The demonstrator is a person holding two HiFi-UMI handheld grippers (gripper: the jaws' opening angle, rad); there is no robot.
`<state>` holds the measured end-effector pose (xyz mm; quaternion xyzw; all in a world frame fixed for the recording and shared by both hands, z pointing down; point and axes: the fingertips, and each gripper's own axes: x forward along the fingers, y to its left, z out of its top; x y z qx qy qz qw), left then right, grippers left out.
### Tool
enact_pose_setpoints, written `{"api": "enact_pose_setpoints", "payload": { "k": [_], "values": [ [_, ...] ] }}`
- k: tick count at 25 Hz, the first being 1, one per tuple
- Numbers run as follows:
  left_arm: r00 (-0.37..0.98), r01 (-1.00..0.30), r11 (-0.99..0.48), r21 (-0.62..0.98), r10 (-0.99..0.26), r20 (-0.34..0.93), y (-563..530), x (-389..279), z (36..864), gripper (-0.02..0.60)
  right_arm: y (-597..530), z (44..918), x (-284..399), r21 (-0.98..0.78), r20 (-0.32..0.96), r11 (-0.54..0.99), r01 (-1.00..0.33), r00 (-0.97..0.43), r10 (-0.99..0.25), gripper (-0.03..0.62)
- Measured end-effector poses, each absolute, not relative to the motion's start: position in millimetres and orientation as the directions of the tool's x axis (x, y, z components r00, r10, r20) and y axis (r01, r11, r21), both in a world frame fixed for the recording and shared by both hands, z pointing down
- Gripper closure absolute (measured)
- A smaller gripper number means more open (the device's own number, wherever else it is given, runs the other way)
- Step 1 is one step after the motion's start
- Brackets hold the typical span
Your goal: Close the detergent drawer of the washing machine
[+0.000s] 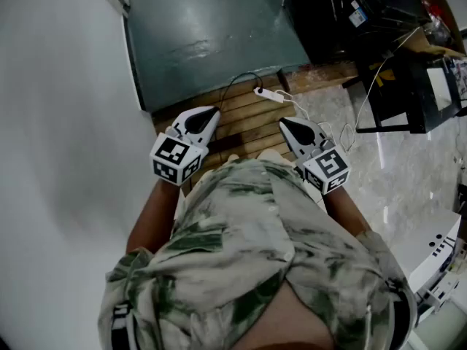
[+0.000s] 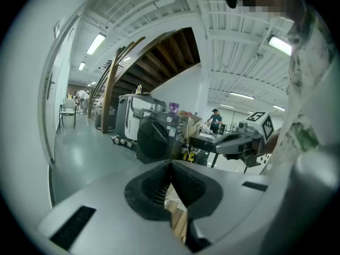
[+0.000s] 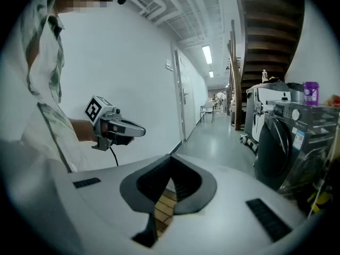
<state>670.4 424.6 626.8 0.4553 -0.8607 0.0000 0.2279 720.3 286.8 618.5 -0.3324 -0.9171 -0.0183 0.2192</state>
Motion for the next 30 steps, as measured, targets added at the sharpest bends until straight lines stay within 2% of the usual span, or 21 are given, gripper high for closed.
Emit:
{"api": "enact_pose_setpoints", "payload": {
  "k": [10,16,21,23,30],
  "values": [
    [-0.477,-0.773,0.587,0.239,-0.787,0.392,456,652,647,0.558,323,634,694,-0.129,0.438,0.782,0.61,-0.672,0.597,0.574],
    [-0.464,-0.779,0.58,0.237,-0.789,0.404,458,622,656,0.558,332,642,653,-0.166,0.438,0.755,0.634,-0.639,0.633,0.572],
    [-0.477,-0.766,0.601,0.228,-0.769,0.426,457,565,661,0.557,337,651,591,-0.17,0.437,0.727,0.665,-0.61,0.66,0.567],
    [-0.477,-0.768,0.601,0.221,-0.767,0.43,454,535,657,0.555,334,653,557,-0.167,0.439,0.726,0.668,-0.609,0.661,0.522],
    [-0.458,-0.774,0.593,0.222,-0.767,0.45,425,416,624,0.538,310,635,437,-0.202,0.449,0.726,0.657,-0.597,0.665,0.513]
  ]
}}
